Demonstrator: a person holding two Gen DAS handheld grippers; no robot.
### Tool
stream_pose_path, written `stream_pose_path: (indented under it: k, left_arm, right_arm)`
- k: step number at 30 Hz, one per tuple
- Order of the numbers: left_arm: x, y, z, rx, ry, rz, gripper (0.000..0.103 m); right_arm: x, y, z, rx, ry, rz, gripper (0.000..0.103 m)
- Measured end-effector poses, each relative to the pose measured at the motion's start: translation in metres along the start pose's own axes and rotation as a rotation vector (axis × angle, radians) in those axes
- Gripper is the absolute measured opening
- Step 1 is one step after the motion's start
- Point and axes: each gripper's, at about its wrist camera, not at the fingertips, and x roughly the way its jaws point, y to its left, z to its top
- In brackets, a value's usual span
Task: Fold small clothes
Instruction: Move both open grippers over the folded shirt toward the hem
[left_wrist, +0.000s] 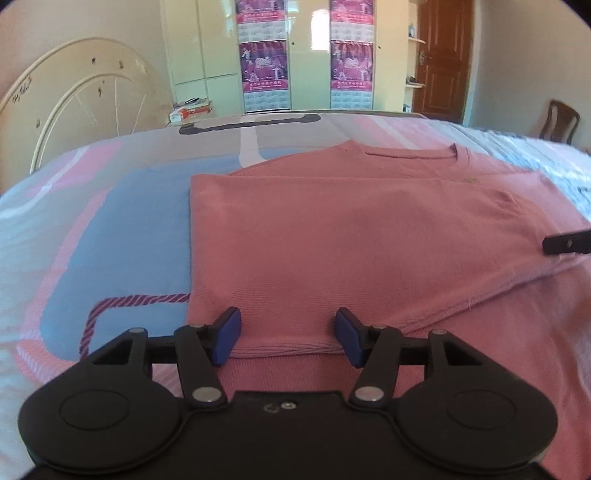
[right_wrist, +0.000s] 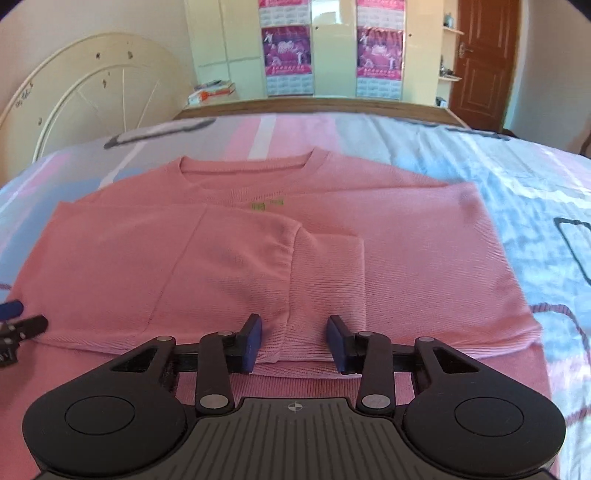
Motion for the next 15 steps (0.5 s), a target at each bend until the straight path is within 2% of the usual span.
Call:
stream_pose_path:
  k: [10, 13, 14, 15]
  left_arm:
    - [0.001, -0.004, -0.003, -0.007, -0.012, 0.028, 0.057]
    - [-0.002, -0.004, 0.002, 0.009, 0.017, 0.039, 0.061]
    - [-0.008, -0.003, 0.004, 0.007, 0.031, 0.043, 0.068]
    - [-0.015, -0.001, 0.003, 0.005, 0.031, 0.037, 0.087]
  right_arm:
    - [0.011, -0.004, -0.005, -0.054, 0.019, -0.023, 0.039]
    - [0.009, -0.004, -0.005, -0.067, 0.025, -0.017, 0.039]
    - [0.004, -0.006, -0.002, -0.055, 0.029, -0.006, 0.039]
    - [-0.005, -0.011, -0.002, -0.036, 0.021, 0.017, 0.039]
